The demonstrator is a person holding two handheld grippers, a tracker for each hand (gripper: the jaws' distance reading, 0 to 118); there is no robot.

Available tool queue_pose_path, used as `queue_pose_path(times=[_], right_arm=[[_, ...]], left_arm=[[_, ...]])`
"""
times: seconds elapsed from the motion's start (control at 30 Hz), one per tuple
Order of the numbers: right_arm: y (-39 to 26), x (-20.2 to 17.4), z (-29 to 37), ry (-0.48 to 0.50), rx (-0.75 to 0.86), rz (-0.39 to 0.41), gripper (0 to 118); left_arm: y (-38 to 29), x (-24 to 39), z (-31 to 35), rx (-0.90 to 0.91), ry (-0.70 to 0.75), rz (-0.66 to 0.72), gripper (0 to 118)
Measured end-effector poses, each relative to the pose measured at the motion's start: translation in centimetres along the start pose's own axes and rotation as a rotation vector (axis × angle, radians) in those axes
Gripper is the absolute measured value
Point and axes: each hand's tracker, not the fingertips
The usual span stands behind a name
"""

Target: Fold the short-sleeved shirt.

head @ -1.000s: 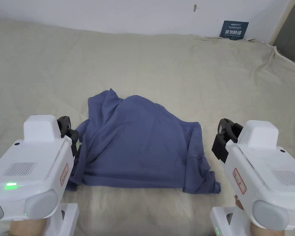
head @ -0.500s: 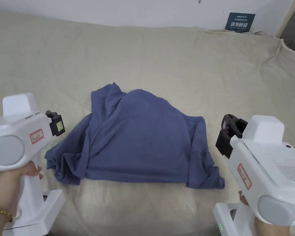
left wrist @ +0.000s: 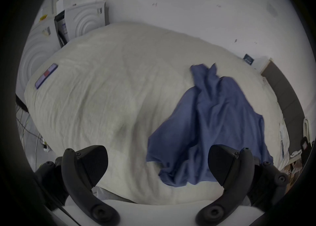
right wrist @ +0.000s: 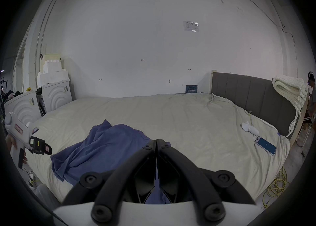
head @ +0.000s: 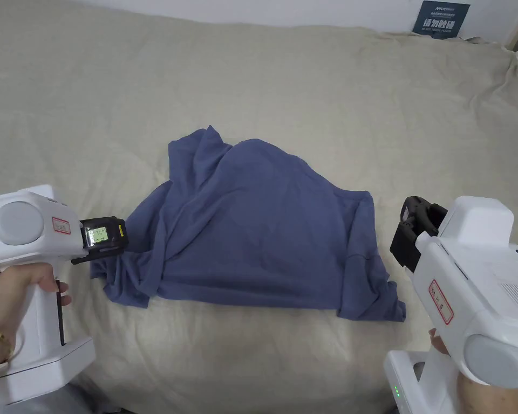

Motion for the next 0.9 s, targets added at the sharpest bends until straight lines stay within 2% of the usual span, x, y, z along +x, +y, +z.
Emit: queue_pose_path(times=[0.07, 0.17, 0.23, 0.27, 0.3, 0.33, 0.37, 0.53, 0.73, 0.9], right_arm=[[-0.1, -0.1, -0.2, -0.001, -0.007, 0.006, 0], [-0.2, -0.4, -0.5, -0.001, -0.018, 0.007, 0], [-0.3, -0.6, -0.7, -0.001, -0.025, 0.010, 0], [-0.4, -0.6, -0.7, 0.000, -0.027, 0.010, 0], [-0.4, -0.7, -0.8, 0.001, -0.030, 0.012, 0], [-0.5, -0.7, -0.8, 0.002, -0.031, 0.015, 0], [-0.5, -0.8, -0.8, 0.002, -0.034, 0.021, 0], [-0.6, -0.9, -0.9, 0.005, -0.046, 0.033, 0], [0.5, -0.9, -1.4, 0.023, -0.050, 0.047, 0], [4.0, -1.3, -3.8, 0.081, -0.023, 0.090, 0]], left_arm=[[0.1, -0.2, -1.2, -0.010, 0.000, 0.006, 110], [0.3, -0.2, -2.5, -0.024, 0.003, 0.020, 80], [0.5, -0.1, -3.2, -0.051, -0.001, 0.017, 78], [0.5, -0.1, -3.4, -0.059, 0.000, 0.018, 67], [0.5, -0.1, -3.5, -0.062, -0.002, 0.018, 51], [0.4, -0.1, -3.5, -0.061, -0.007, 0.018, 23], [0.2, 0.0, -3.6, -0.054, -0.017, 0.020, 9], [-0.5, -0.1, -3.2, -0.039, -0.040, 0.003, 0], [-1.1, -1.0, -1.1, 0.070, -0.075, 0.060, 0], [-1.1, -1.2, 0.4, 0.137, -0.099, 0.091, 0]])
